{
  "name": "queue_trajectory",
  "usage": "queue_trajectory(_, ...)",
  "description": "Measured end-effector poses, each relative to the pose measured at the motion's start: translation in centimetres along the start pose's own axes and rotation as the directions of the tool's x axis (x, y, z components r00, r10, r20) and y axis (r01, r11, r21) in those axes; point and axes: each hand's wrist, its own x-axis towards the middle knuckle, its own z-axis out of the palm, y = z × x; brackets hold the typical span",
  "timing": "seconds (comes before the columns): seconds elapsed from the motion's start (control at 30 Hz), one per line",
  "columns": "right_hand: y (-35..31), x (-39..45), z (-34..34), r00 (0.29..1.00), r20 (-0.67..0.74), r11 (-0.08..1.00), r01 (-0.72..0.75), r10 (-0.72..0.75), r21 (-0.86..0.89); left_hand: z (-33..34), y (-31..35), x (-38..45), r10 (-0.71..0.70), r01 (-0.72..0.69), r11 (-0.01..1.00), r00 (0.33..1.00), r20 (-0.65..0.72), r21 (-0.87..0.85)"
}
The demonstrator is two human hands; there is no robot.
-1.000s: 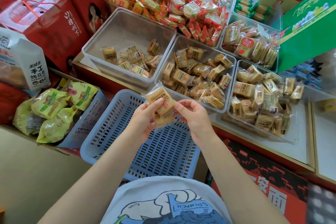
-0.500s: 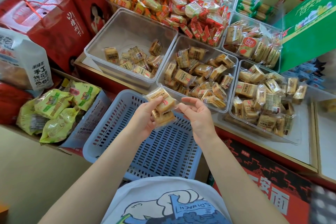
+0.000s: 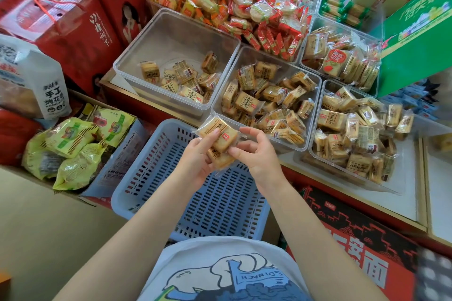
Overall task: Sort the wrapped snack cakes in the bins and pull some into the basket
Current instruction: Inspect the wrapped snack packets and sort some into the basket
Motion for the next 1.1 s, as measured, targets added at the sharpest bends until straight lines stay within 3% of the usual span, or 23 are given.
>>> queue_trajectory(0.17, -0.4, 0.0, -0.4, 0.999, 0.045, 1.000, 0.012, -0.013, 0.017, -0.3, -0.1, 0.1, 0.041, -0.042, 0.999, 0.998, -0.049, -0.007)
queue_trajectory(0.33, -0.3, 0.1, -0.7, 0.992, -0.036, 0.934, 0.102, -0.121, -0.343, 0.0, 0.3, -0.4, 0.213, -0.173, 0.961, 0.961, -0.178, 0.214)
queue_trajectory(0.47, -0.7, 0.5, -0.2, 0.974, 0.143, 0.901, 0.217, -0.175, -0.375, 0.9, 0.5, -0.8, 0.280, -0.225, 0.891, 0.956, -0.085, 0.395)
queue_trajectory(0.63, -1.1, 0.9, -0.8, 0.984, -0.010, 0.930, 0.163, -0.177, -0.330, 0.2, 0.4, -0.5, 0.186, -0.198, 0.936, 0.980, 0.069, 0.290)
queue_trajectory(0.77, -1.4, 1.3, -1.9, 0.994, -0.103, 0.986, -0.040, 0.023, -0.164, -0.3, 1.5, -0.1, 0.072, -0.074, 0.994, 0.997, 0.031, 0.078)
queue_trajectory(0.87, -1.4, 1.4, -1.7, 0.988, -0.068, 0.988, -0.136, 0.141, 0.074, 0.0, 2.4, -0.6, -0.076, 0.099, 0.982, 0.987, 0.142, -0.163)
queue_trajectory(0.97, -1.5, 1.2, -1.3, 0.987, 0.061, 0.929, -0.161, 0.150, 0.334, 0.2, 2.3, -0.6, -0.109, 0.145, 0.967, 0.978, 0.177, -0.207)
queue_trajectory(1.1, -1.7, 1.5, -0.9, 0.988, 0.108, 0.920, -0.141, 0.108, 0.365, 0.1, 2.2, -0.2, -0.142, 0.199, 0.941, 0.966, 0.215, -0.273)
